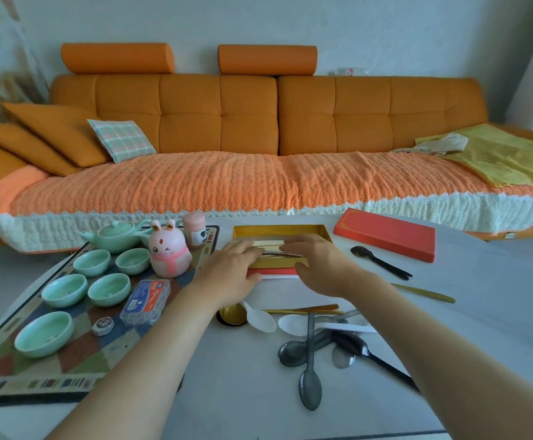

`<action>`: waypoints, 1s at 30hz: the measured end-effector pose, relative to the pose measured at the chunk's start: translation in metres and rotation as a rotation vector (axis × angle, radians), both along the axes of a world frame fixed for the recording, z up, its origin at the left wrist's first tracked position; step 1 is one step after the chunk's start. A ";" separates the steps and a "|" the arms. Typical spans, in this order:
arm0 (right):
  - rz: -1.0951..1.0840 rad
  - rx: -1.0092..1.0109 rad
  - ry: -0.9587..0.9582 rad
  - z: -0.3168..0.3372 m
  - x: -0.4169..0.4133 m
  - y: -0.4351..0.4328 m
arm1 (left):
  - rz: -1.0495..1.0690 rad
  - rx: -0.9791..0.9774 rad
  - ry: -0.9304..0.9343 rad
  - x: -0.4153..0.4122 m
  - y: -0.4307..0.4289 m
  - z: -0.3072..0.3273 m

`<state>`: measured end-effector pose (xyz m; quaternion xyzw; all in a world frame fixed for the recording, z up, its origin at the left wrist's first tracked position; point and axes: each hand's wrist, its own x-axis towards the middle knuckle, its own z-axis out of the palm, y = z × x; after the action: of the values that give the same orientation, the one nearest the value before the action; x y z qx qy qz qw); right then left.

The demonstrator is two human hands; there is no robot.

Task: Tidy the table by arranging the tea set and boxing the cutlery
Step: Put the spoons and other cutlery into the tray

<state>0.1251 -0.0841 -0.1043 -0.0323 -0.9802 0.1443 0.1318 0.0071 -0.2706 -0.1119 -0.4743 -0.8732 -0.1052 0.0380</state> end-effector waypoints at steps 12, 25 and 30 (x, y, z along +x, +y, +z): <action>0.091 -0.186 -0.292 0.019 0.024 -0.029 | -0.094 -0.011 -0.137 0.033 -0.003 0.018; 0.034 -0.223 -0.329 0.006 0.016 -0.031 | 0.004 -0.119 -0.326 0.024 -0.022 0.020; -0.001 -0.237 -0.317 0.010 0.014 -0.023 | 0.026 -0.110 -0.371 0.021 -0.025 0.022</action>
<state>0.1392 -0.1075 -0.0945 -0.0703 -0.9649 0.2516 -0.0287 0.0276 -0.2955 -0.0900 -0.4369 -0.8757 -0.1427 -0.1481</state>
